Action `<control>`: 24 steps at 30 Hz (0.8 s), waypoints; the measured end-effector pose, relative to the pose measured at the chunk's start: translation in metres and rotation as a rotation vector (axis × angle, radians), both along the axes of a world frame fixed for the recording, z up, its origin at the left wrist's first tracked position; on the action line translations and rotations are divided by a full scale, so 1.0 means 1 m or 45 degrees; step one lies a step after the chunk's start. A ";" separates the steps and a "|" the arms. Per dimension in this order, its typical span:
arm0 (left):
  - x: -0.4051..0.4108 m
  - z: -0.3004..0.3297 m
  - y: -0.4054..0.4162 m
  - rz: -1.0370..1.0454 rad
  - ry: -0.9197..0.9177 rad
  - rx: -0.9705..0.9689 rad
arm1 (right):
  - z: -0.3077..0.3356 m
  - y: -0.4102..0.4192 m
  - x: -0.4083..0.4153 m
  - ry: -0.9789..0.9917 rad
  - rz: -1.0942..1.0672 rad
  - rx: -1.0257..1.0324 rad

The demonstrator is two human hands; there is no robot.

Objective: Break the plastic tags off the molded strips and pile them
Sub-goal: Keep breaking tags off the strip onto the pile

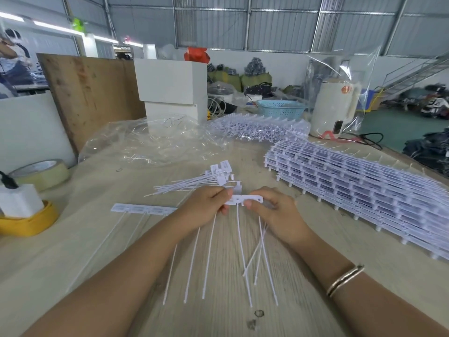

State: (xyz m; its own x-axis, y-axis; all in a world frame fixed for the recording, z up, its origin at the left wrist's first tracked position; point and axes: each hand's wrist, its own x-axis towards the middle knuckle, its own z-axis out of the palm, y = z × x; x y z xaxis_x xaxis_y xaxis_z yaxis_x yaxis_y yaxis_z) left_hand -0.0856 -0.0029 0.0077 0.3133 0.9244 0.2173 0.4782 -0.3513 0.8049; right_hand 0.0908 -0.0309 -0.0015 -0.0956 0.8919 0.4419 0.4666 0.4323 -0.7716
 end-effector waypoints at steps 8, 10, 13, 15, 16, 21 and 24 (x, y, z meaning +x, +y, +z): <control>0.006 0.007 -0.008 -0.053 -0.419 -0.152 | 0.001 -0.002 -0.003 0.132 0.039 0.348; 0.007 0.008 -0.009 -0.076 -0.463 -0.187 | 0.002 -0.002 -0.003 0.136 0.043 0.404; 0.007 0.009 -0.008 -0.129 -0.559 -0.229 | 0.001 -0.003 -0.001 0.384 0.126 0.228; 0.001 0.014 -0.003 -0.139 -0.797 -0.306 | 0.003 -0.003 0.009 0.707 0.188 0.025; -0.004 0.016 0.000 -0.101 -0.845 -0.291 | 0.003 -0.001 0.015 0.758 0.164 -0.024; -0.018 0.004 0.006 0.128 -0.136 0.176 | -0.006 0.014 0.027 0.093 -0.220 -0.137; -0.011 -0.003 0.005 0.130 0.128 0.228 | -0.010 0.022 0.025 -0.336 -0.439 -0.221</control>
